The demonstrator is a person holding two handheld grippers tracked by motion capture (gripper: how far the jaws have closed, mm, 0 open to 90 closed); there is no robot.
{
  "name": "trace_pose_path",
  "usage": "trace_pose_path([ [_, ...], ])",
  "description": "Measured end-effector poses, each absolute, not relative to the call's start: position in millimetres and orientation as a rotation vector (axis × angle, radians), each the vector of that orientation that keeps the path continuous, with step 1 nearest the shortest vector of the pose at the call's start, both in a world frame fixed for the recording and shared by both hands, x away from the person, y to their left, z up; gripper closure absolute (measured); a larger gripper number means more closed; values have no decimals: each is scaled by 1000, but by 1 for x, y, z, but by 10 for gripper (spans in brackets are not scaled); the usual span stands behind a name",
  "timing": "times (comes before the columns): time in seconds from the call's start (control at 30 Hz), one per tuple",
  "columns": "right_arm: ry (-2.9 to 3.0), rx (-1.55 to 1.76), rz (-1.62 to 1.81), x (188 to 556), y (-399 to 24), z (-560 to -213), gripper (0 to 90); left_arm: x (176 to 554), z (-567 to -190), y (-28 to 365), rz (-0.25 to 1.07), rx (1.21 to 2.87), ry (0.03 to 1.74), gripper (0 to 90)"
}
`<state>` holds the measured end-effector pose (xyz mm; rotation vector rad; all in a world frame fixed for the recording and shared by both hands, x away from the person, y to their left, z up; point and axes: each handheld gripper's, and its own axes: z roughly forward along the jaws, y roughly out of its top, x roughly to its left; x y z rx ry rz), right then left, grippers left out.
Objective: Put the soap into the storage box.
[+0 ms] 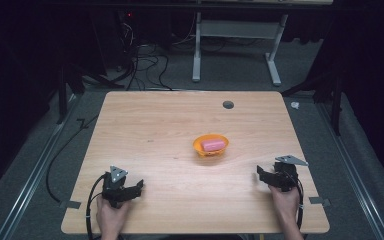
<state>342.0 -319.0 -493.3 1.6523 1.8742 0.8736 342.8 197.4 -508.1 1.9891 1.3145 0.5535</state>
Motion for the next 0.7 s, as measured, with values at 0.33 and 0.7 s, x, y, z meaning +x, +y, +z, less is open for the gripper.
trace_pose_path([
  [0.33, 1881, 1638, 825, 342, -318, -501, 263, 343, -508, 197, 554, 1988, 1315, 192],
  [0.7, 1897, 1613, 793, 343, -314, -502, 253, 343, -508, 198, 553, 1991, 1315, 192],
])
